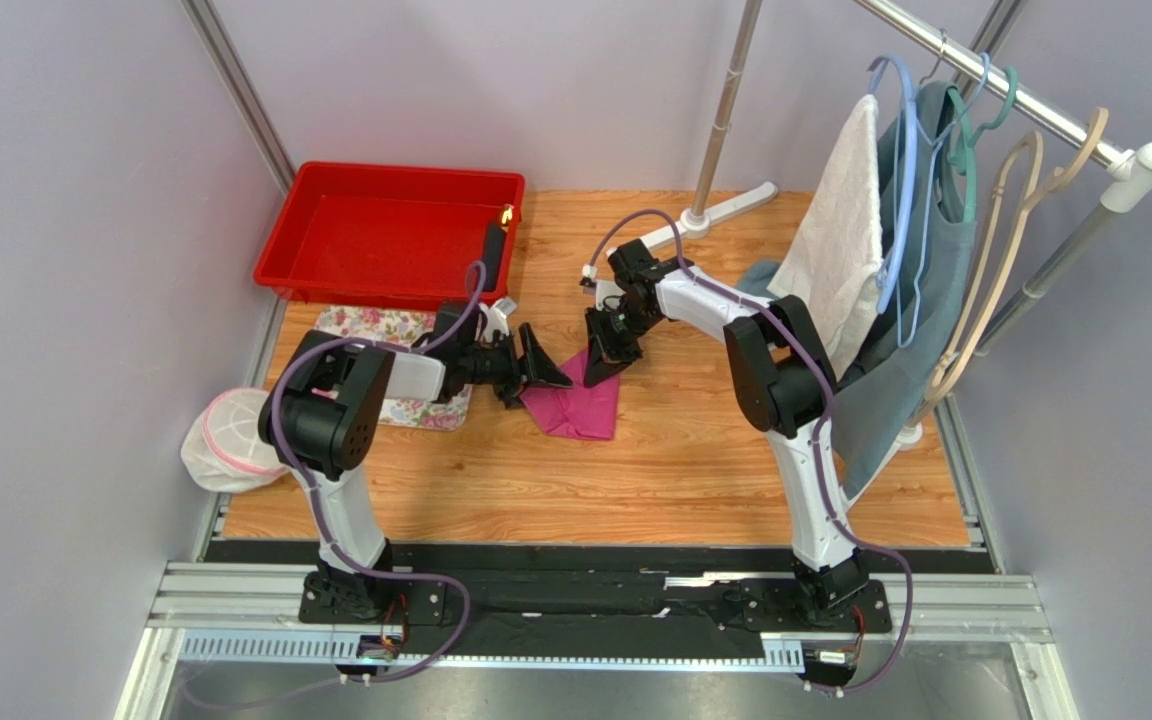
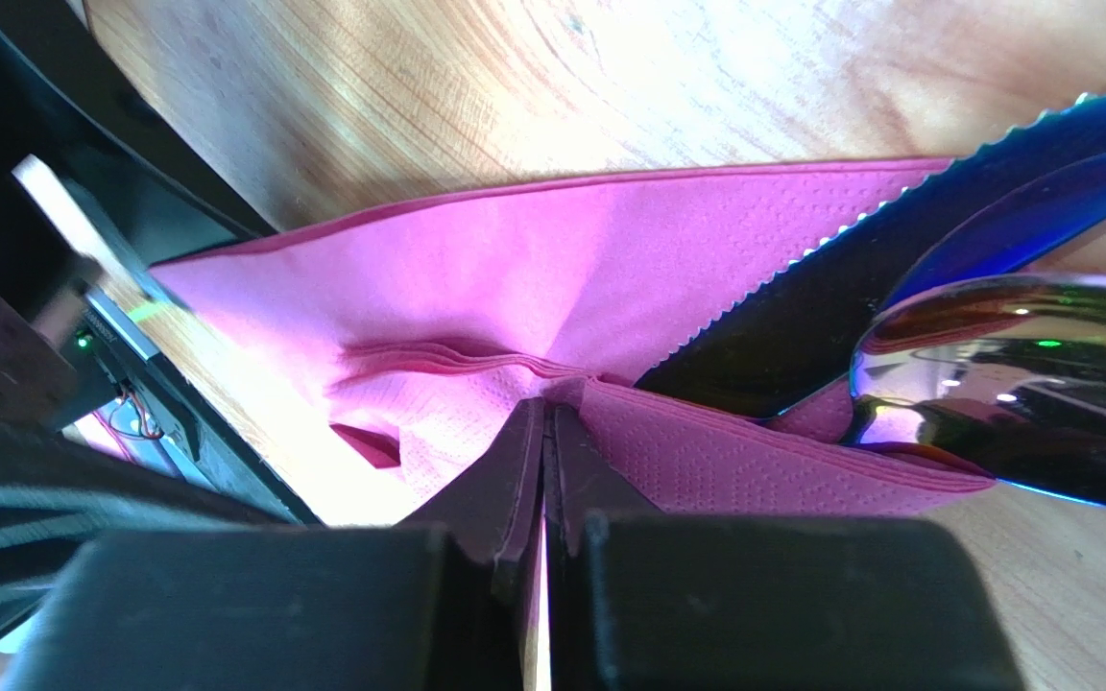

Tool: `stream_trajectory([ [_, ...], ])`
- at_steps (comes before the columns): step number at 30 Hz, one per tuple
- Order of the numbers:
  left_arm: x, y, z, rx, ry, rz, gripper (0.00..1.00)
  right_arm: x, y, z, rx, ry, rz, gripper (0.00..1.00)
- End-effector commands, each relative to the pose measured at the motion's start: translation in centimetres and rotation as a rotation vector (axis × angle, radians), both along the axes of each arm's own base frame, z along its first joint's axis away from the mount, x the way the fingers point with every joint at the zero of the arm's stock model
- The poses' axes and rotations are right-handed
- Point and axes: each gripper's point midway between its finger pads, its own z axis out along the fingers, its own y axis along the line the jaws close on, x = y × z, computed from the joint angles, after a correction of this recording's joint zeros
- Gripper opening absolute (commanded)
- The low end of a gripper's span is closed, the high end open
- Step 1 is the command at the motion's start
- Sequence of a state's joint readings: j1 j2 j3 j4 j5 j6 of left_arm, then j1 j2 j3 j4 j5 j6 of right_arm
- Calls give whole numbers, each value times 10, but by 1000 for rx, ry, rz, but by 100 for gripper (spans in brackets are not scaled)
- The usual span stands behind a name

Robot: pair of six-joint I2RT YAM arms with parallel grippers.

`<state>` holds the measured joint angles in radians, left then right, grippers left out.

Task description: Place the utensils on the paper napkin and roll it up

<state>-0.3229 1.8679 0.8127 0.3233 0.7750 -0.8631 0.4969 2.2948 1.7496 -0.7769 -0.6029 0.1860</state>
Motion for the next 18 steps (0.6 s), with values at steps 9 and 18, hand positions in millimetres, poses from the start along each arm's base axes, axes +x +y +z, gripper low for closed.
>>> stream_trajectory([
  [9, -3, 21, 12, 66, -73, -43, 44, -3, -15, -40, -127, -9, 20, 0],
  [18, -2, 0, 46, -28, -112, -76, 12, -2, -14, -41, -128, -8, 15, 0],
])
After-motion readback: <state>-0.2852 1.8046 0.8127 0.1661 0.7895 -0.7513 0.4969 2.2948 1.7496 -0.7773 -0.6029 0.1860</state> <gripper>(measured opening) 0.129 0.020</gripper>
